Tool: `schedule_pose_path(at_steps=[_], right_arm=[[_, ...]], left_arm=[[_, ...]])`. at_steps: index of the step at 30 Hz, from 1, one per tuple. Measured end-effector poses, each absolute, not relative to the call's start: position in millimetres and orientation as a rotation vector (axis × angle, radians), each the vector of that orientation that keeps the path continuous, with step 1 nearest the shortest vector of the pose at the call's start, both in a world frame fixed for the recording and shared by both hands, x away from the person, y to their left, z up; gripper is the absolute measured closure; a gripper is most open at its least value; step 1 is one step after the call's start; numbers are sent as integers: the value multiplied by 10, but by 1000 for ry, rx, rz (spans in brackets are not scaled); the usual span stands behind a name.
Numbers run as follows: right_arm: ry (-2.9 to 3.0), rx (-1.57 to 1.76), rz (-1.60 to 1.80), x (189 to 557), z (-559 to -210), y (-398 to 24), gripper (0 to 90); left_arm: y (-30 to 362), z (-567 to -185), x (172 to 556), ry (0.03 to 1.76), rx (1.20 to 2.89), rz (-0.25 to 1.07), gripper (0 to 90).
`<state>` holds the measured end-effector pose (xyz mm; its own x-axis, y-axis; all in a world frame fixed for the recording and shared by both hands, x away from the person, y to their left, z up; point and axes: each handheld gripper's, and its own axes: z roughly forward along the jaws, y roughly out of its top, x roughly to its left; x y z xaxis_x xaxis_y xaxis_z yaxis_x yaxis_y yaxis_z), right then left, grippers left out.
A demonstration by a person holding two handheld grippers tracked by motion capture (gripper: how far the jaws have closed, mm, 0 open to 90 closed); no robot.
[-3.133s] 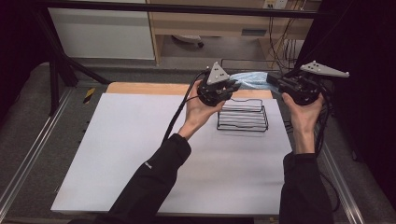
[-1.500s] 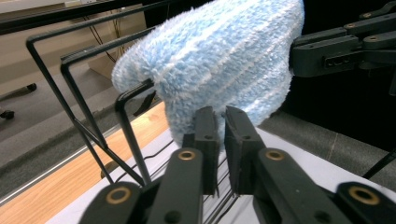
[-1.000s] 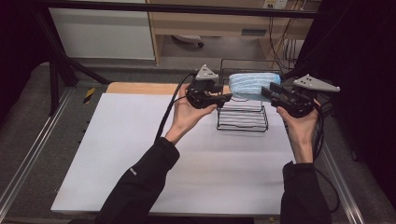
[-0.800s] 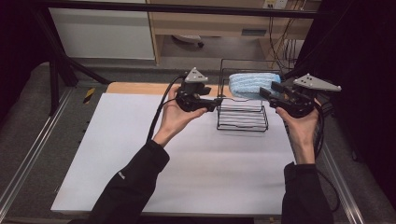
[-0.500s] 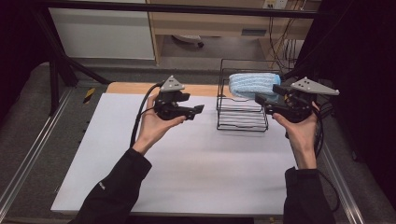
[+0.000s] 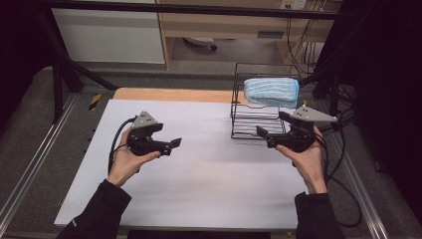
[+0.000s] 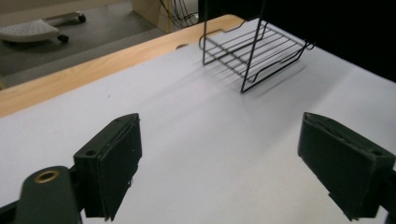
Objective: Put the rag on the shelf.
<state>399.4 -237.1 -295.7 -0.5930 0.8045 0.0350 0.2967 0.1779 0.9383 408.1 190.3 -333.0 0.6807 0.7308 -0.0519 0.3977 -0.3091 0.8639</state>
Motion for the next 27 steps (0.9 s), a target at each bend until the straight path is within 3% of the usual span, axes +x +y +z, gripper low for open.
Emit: schedule_pose_path(at_steps=[10,27], right_arm=[[2079,1100,1430,3891,-3413,-2338,7],[2224,1143,1355,3616,-4304,-2658,5]], left_arm=[[2321,-3741,3870,921,1922,452,90],[2734,-4349,3680,989,1990,430,91]])
